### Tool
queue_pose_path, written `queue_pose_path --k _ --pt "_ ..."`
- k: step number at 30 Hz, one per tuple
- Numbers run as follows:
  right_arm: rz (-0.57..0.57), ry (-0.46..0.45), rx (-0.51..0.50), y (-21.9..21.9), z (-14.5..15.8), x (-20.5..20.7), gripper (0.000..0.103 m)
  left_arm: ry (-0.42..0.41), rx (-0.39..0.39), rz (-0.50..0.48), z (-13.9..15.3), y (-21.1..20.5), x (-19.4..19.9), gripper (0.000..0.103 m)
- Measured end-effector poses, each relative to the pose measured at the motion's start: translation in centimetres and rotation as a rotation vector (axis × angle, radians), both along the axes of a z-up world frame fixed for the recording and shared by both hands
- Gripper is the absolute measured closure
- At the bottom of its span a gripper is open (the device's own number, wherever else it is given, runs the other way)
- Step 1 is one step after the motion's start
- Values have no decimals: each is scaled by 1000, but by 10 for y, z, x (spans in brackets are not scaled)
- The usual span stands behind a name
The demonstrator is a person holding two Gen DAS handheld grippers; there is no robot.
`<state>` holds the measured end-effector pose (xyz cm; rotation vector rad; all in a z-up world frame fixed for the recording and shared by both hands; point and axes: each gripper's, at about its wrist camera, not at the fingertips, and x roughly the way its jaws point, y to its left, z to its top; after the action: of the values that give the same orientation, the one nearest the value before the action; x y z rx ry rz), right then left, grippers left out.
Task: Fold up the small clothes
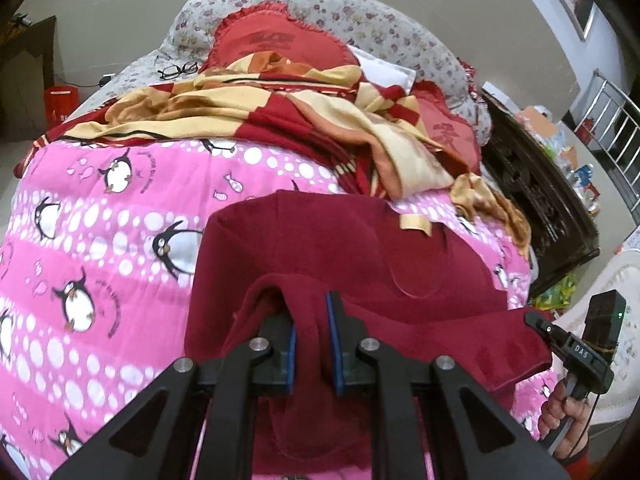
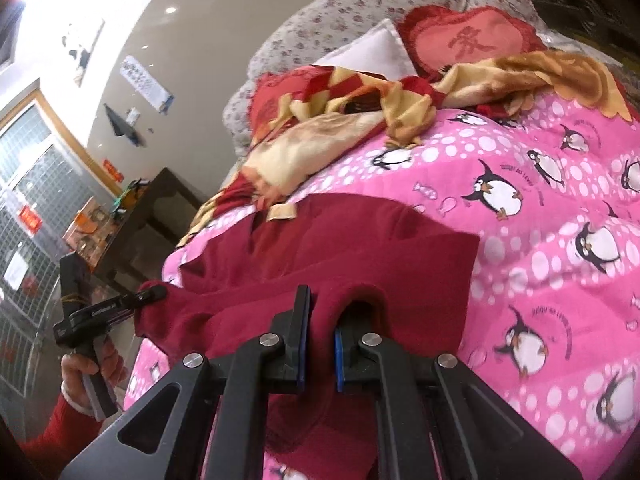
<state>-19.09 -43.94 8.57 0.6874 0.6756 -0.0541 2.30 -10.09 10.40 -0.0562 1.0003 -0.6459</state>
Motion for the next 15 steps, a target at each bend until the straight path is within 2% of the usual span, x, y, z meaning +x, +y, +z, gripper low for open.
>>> queue_pose_path --k 5,9,11,14,15 --pt "-47 39 18 -19 -17 20 82 34 -4 23 -13 -9 21 89" --pt "-63 65 66 -28 -31 32 81 102 -30 43 -27 -14 40 88" --pt "-67 69 137 -37 -37 31 80 141 -50 46 -32 -13 47 81" --pt "-79 18 176 -41 -27 13 66 146 -79 27 -26 -7 46 66" --pt "-88 -4 159 -42 -21 2 63 132 -83 22 -21 -5 44 52"
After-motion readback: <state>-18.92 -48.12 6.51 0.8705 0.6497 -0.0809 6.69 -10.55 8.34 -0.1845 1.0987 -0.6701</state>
